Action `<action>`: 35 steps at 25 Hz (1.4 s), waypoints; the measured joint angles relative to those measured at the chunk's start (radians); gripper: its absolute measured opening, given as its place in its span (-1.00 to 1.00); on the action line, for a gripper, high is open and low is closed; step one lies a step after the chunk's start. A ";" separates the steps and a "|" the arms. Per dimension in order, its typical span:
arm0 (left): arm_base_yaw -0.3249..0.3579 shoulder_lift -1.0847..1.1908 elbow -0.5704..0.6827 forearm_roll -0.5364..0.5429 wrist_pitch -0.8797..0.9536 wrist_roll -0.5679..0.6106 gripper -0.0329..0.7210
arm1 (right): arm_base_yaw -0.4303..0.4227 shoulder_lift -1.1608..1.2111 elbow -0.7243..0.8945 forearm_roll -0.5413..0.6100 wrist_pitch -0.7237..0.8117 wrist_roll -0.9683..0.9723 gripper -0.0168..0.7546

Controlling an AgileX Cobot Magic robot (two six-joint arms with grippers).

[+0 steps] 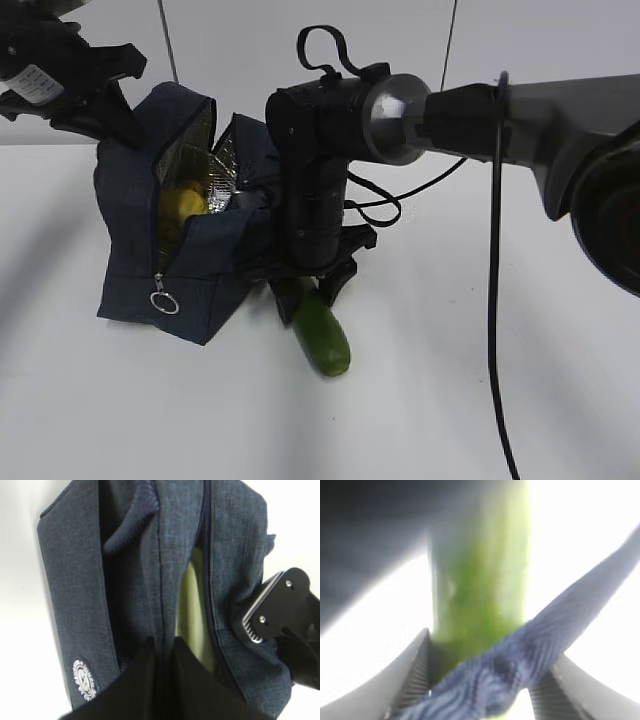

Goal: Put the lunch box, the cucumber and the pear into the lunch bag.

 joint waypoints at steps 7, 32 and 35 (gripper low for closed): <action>0.000 0.000 0.000 -0.003 0.000 0.000 -0.91 | 0.000 -0.016 -0.025 -0.113 0.047 0.000 0.09; 0.000 0.000 0.000 0.001 0.003 0.000 -0.91 | 0.000 -0.238 -0.078 -0.230 0.069 -0.020 0.08; 0.000 0.000 0.000 0.001 0.003 0.000 -0.91 | 0.000 -0.264 -0.078 -0.230 0.070 -0.028 0.09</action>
